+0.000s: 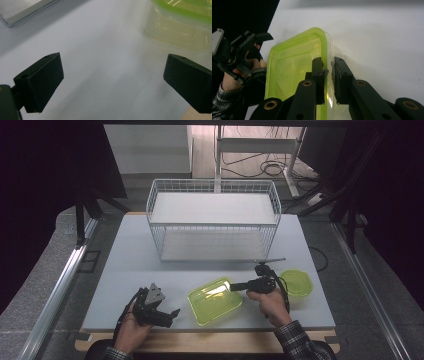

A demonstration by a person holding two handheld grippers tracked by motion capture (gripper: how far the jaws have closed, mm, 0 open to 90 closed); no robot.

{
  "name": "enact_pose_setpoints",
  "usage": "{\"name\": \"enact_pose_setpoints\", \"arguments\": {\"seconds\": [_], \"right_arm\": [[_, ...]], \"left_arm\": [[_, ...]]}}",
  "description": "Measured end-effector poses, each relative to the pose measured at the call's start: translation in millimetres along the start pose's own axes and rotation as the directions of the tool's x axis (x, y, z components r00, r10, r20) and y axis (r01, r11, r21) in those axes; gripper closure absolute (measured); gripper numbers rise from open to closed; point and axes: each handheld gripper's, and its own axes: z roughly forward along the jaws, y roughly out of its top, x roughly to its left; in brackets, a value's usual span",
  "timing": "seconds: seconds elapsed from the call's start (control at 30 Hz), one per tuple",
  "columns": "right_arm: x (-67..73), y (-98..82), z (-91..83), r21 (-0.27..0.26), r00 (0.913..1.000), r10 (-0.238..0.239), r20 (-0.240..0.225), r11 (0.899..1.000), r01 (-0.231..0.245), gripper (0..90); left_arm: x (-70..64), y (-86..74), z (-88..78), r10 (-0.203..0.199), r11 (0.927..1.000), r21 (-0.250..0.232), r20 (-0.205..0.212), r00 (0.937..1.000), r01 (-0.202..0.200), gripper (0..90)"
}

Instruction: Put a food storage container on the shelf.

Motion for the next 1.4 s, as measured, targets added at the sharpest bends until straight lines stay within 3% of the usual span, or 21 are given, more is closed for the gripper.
{"name": "enact_pose_setpoints", "arguments": {"seconds": [0.7,1.4], "right_arm": [[14.7,24.4,-30.4,-0.112,0.999,-0.003,-0.044,0.994,-0.002,80.1],[53.5,69.6,-62.3,-0.189,0.9957,-0.065,-0.066,0.981,0.051,80.1]], "left_arm": [[4.7,-1.9,-1.4,-0.02,0.9998,0.006,-0.013,0.9997,0.02,2.4],[5.2,-1.9,-1.8,-0.02,0.9998,0.002,-0.012,0.9997,0.02,2.3]]}}
